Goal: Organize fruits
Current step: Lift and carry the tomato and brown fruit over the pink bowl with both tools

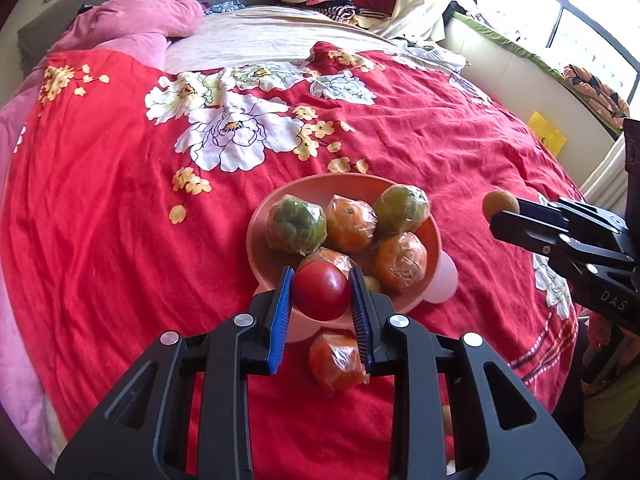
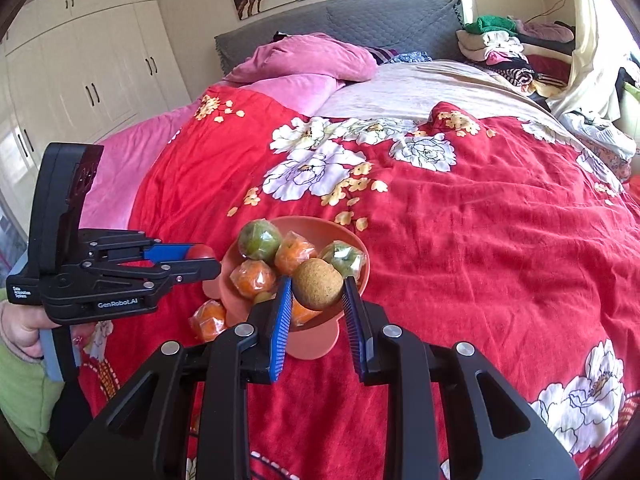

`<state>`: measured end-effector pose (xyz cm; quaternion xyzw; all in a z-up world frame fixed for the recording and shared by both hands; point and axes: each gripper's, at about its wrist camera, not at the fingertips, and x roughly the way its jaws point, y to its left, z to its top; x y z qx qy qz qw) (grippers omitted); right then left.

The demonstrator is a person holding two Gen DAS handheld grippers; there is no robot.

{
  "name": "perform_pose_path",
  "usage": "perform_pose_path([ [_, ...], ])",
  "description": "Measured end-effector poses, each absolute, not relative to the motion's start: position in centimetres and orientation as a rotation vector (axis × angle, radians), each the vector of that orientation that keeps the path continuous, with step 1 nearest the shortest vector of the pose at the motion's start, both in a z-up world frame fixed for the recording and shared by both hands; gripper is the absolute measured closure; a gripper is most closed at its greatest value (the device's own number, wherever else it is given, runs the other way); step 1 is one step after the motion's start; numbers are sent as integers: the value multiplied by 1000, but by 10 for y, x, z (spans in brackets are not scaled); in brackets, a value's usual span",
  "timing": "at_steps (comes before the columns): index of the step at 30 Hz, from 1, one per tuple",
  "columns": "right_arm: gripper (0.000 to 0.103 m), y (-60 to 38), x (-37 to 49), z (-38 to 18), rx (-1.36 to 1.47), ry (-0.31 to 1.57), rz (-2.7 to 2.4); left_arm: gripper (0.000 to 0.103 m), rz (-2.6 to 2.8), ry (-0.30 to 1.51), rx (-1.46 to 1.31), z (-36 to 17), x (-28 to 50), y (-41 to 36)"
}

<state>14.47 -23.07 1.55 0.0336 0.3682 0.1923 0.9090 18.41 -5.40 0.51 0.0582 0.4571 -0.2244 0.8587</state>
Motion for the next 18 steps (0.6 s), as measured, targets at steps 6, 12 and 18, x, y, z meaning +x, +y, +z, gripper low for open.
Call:
perform_pose_path([
  [6, 78, -232, 155, 14, 64, 761, 396, 82, -445, 979, 112, -5, 198, -51],
  [12, 78, -232, 162, 10, 59, 766, 397, 82, -434, 993, 103, -16, 207, -49],
  [18, 78, -228, 168, 1, 51, 787, 400, 82, -429, 990, 82, -18, 211, -47],
])
